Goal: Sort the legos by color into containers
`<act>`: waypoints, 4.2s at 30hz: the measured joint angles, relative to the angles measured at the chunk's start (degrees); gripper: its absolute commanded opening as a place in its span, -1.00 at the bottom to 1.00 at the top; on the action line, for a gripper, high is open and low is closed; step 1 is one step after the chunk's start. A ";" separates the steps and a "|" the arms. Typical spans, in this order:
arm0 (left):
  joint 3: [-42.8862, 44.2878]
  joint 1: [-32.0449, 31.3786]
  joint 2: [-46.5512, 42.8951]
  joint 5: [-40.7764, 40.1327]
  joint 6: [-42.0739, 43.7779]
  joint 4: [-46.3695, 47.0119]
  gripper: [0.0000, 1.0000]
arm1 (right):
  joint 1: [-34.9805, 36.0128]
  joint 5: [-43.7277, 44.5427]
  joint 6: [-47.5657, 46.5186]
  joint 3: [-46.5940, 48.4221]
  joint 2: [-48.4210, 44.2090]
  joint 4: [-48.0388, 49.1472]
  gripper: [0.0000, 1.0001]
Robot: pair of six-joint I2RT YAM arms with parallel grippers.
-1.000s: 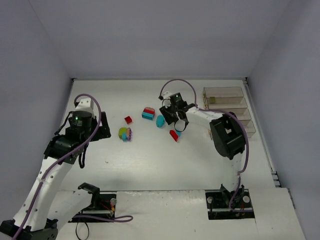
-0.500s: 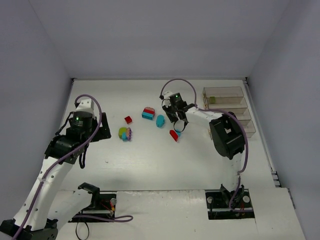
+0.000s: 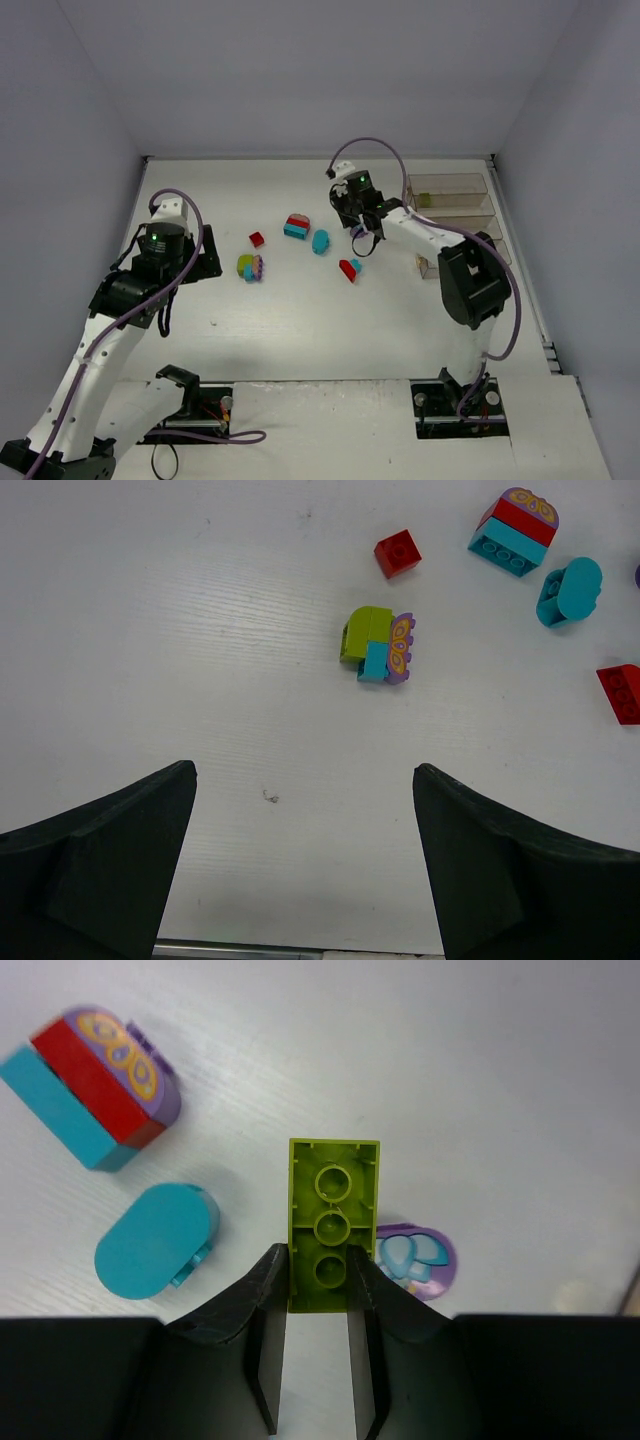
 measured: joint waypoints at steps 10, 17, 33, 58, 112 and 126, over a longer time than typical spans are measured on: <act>-0.87 0.00 -0.57 0.00 -0.46 -0.07 0.67 | -13.77 12.22 14.51 4.46 -6.80 1.40 -1.00; -0.87 0.00 -0.81 -0.15 -0.63 -0.04 0.66 | -25.20 19.08 30.05 5.18 -5.90 -2.78 -1.00; -0.87 0.00 0.92 -1.75 -1.55 -0.04 0.67 | -31.58 18.01 50.40 13.92 7.06 -5.42 -0.99; -0.87 0.00 2.51 -2.62 -2.12 0.00 0.66 | -32.44 14.71 53.92 18.12 11.74 -5.73 -0.13; -1.22 0.00 -3.06 -1.03 -2.10 -3.34 0.67 | 10.21 19.56 43.98 3.04 8.81 -2.49 -1.00; -2.62 0.00 -1.03 0.07 -2.10 -1.33 0.67 | -10.08 27.21 47.63 -4.13 -12.39 -5.75 -0.99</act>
